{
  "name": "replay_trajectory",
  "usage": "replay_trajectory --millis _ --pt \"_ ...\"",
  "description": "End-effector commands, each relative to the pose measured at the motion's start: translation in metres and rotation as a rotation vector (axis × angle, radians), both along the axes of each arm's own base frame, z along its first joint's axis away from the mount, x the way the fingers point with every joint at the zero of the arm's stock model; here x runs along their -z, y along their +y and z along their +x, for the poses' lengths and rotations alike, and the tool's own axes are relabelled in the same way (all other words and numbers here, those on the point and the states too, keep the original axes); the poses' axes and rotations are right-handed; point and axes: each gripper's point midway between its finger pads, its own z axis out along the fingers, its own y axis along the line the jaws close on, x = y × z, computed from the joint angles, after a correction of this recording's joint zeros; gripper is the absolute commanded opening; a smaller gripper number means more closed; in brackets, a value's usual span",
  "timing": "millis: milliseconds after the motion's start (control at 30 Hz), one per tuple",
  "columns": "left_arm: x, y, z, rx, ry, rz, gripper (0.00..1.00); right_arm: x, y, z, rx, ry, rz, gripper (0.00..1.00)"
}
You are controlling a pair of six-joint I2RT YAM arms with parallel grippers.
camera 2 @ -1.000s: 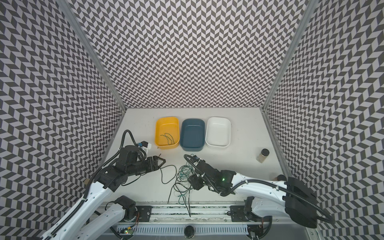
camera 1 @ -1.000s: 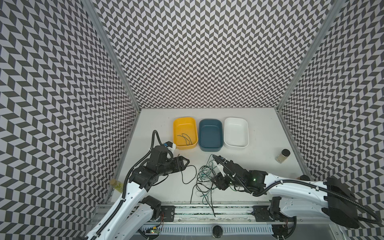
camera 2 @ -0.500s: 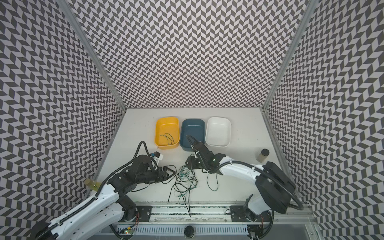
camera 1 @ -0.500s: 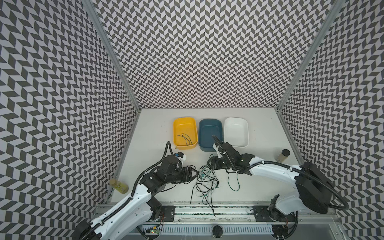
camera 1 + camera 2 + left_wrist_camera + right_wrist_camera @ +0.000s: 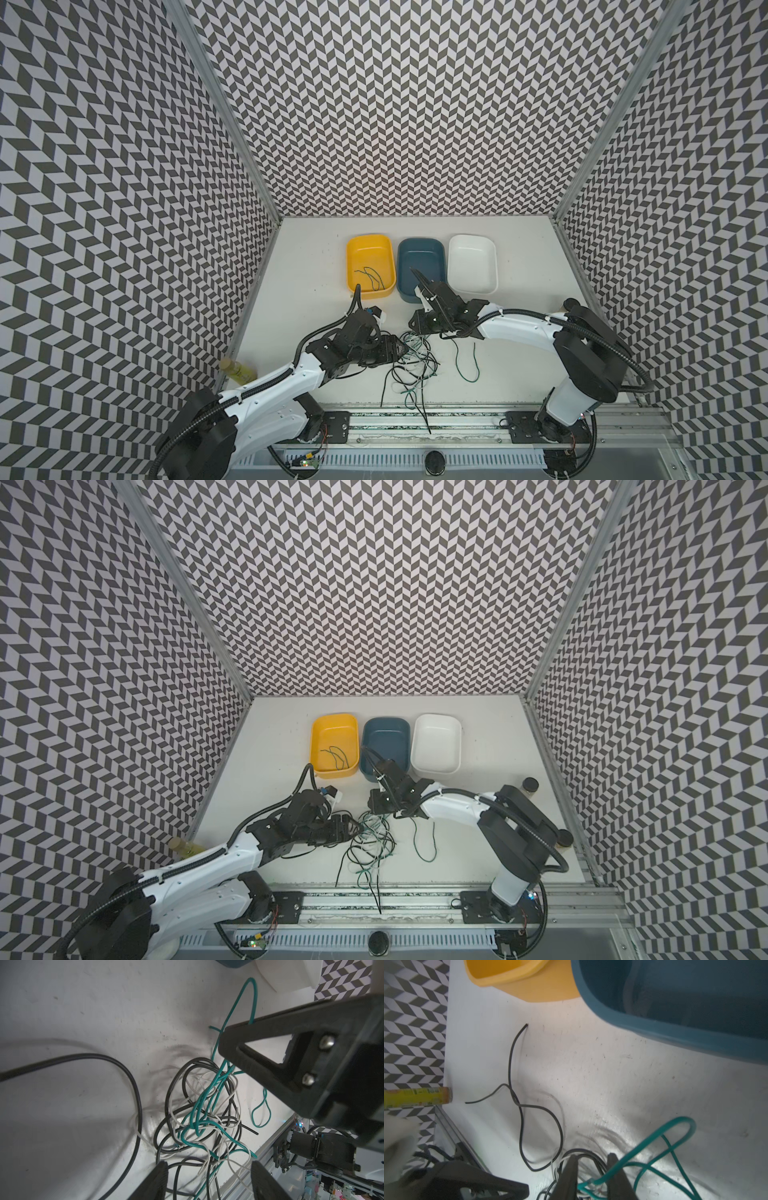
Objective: Untangle the cables
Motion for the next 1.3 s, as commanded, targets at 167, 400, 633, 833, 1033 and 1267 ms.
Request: replay_trajectory --millis 167,400,633,833,1033,1267 --pt "0.02 -0.01 0.007 0.005 -0.015 0.014 0.53 -0.064 0.013 0.01 -0.062 -0.132 0.094 0.0" --pt "0.04 -0.017 0.007 0.027 0.011 0.035 0.49 -0.111 0.011 0.004 -0.082 -0.198 0.16 0.0" --pt "0.052 -0.022 0.007 0.039 0.019 0.041 0.41 -0.158 0.002 -0.007 -0.083 -0.263 0.224 0.0" --pt "0.056 -0.023 0.007 0.046 0.016 0.037 0.18 -0.187 -0.007 -0.016 -0.086 -0.304 0.256 0.0" --pt "0.037 -0.026 0.012 0.054 -0.048 0.002 0.0 -0.206 -0.028 -0.016 -0.03 -0.389 0.233 0.0" --pt "0.035 -0.025 0.014 0.058 -0.058 0.009 0.0 -0.261 -0.061 -0.024 0.026 -0.521 0.208 0.0"
